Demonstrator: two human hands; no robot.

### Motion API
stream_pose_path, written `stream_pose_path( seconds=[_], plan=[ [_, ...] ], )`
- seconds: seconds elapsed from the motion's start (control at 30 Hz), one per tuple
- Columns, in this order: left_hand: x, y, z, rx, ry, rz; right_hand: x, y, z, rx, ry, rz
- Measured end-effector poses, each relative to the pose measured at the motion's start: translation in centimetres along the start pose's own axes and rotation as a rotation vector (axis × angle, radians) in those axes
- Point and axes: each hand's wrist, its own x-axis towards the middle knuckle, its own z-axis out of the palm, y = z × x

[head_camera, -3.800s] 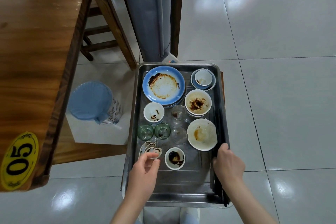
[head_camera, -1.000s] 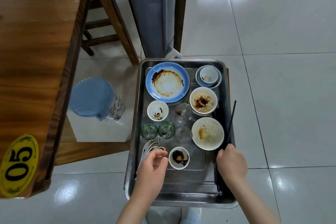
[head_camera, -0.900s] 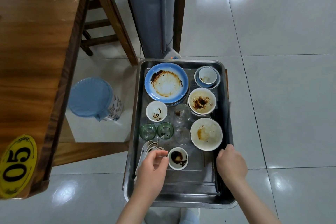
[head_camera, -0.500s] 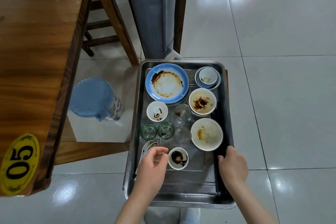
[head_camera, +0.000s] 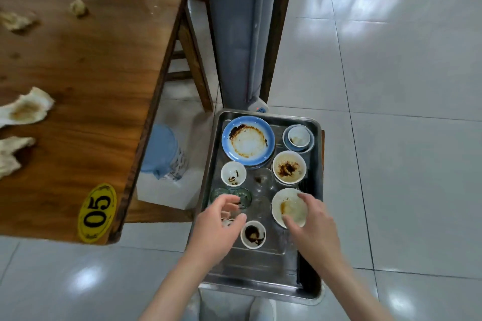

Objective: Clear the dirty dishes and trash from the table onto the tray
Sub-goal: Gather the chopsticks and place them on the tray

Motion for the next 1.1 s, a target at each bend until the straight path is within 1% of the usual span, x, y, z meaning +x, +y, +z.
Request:
stream_pose_path(
  seconds=[0.13,0.27,0.33,0.47,0.53,0.63,0.73,0.93,1.1],
  plan=[
    [-1.7,4.8,-5.2,0.187,0.148,0.152,0.7,-5.5,-5.4,-0.087,-0.014,-0.222],
    [-5.0,7.0,-10.6,0.357,0.298,0.246,0.6,-10.0,-9.4,-0.228,-0.042,-0.344],
    [-7.2,7.2,-13.5,0.411,0.372,0.228,-0.1,-12.6,-10.4,-0.254,-0.054,-0.42],
    [-11.1,6.2,-18.6,0.418,0.467,0.081,-2.8,-17.6,-10.9,-0.27,-0.13,-0.556],
    [-12.9,5.7,-21.1,0.413,0.5,0.03,-4.6,-20.3,-10.6,-0.273,-0.179,-0.595],
    [-15.0,4.7,-24.7,0.407,0.583,-0.005,-7.0,-24.5,-9.6,-0.276,-0.235,-0.647],
    [-16.6,3.3,-28.7,0.39,0.627,-0.038,-9.0,-29.1,-8.2,-0.256,-0.266,-0.696],
    [-19.3,-1.1,-38.8,0.396,0.673,-0.044,-12.4,-39.6,-3.2,-0.221,-0.253,-0.738],
    [-21.2,-5.9,-48.6,0.4,0.662,-0.039,-14.8,-47.9,2.8,-0.18,-0.184,-0.677]
  ],
)
